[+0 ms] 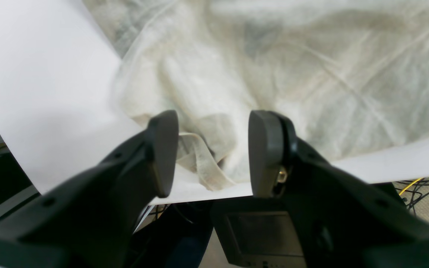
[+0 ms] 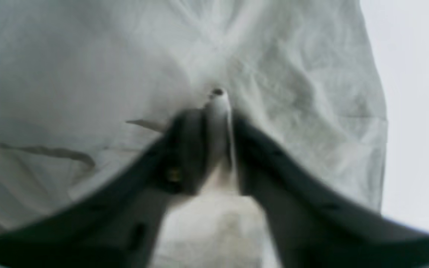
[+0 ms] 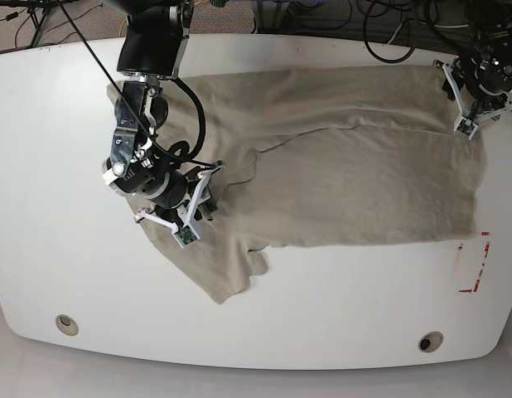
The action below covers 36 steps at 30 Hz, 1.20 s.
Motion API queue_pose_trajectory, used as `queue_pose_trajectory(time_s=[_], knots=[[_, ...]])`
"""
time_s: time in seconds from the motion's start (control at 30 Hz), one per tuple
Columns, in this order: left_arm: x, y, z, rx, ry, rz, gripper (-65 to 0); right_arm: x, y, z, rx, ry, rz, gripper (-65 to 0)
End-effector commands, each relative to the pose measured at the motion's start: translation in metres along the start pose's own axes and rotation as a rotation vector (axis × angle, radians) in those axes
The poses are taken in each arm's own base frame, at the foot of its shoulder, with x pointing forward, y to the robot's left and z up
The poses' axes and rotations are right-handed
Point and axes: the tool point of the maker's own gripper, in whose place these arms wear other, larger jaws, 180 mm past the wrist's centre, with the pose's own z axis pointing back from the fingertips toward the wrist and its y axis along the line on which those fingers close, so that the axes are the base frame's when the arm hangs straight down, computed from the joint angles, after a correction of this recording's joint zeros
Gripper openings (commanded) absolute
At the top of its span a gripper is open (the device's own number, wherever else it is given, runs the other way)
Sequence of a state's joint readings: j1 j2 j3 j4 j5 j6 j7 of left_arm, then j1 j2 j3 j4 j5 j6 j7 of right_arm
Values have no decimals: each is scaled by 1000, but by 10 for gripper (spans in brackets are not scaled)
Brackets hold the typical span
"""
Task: Layout the t-shirt on the table in an organized manner, then fold the t-shirt properly
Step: 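Grasp the sleeve fabric with the right gripper and pull it outward, then move the right gripper back to the shirt corner and hold it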
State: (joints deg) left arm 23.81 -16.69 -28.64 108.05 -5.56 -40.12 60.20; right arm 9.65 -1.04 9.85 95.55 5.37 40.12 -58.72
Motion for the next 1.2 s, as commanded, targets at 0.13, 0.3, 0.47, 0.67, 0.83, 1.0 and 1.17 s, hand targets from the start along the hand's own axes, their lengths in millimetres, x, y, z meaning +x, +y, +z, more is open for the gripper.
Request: queue_pose_trajectory(time_s=[0.13, 0.3, 0.47, 0.67, 0.83, 1.0, 1.17], knots=[[6, 9, 5, 25, -24, -8, -368, 1, -27, 31, -100, -53, 11, -106], [11, 19, 9, 52, -45, 18, -369, -25, -42, 60, -187, -42, -33, -24], [21, 38, 17, 86, -120, 132, -368, -68, -56, 87, -269, 17, -106, -24], [21, 60, 27, 127, -171, 218, -365, -123, -61, 111, -325, 109, -191, -24], [34, 71, 31, 151, -210, 233, -365, -158, -69, 132, -380, 171, -252, -24], [35, 71, 32, 152, -213, 233, -365, -178, -67, 140, -388, 212, -279, -24], [35, 72, 32, 156, -213, 230, -365, -196, -57, 137, -361, 253, -309, -70]])
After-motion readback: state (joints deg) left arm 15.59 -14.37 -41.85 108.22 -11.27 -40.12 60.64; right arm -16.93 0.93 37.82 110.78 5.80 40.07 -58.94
